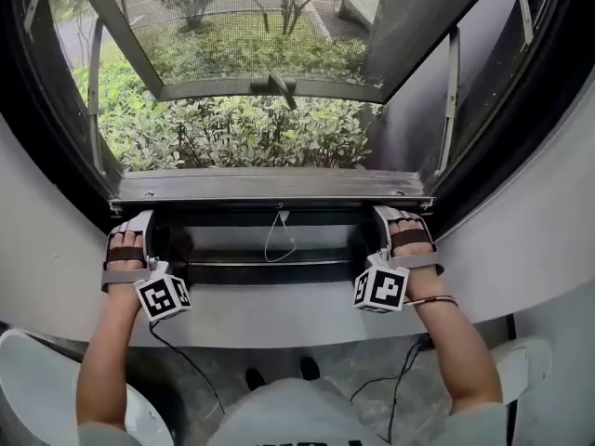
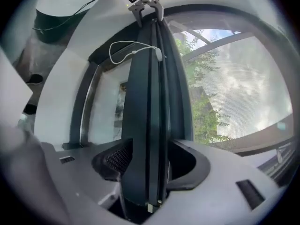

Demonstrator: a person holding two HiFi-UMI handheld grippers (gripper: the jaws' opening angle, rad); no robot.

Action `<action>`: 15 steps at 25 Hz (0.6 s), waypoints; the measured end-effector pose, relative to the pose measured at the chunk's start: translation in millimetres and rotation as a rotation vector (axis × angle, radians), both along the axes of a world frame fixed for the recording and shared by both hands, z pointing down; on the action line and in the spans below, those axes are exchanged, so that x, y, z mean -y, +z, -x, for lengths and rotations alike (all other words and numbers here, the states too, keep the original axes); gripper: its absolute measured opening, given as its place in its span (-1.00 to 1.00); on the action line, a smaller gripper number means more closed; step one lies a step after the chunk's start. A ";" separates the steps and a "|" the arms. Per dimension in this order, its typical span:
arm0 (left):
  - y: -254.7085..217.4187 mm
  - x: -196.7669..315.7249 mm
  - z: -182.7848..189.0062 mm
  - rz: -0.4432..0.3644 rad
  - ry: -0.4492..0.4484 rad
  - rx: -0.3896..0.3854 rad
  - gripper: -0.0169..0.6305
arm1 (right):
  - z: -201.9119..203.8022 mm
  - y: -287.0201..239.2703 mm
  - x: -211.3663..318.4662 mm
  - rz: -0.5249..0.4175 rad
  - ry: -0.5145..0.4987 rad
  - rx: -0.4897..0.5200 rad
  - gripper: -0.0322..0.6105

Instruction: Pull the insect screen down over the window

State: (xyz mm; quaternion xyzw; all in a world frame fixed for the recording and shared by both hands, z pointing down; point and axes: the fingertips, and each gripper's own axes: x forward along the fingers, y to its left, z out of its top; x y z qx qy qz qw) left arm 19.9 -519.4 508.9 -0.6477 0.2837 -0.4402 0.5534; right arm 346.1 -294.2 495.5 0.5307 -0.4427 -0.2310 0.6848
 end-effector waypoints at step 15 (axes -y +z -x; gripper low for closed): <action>-3.4 -1.1 4.8 0.009 -0.040 0.089 -0.08 | 1.3 -1.2 2.7 -0.098 0.027 -0.017 -0.36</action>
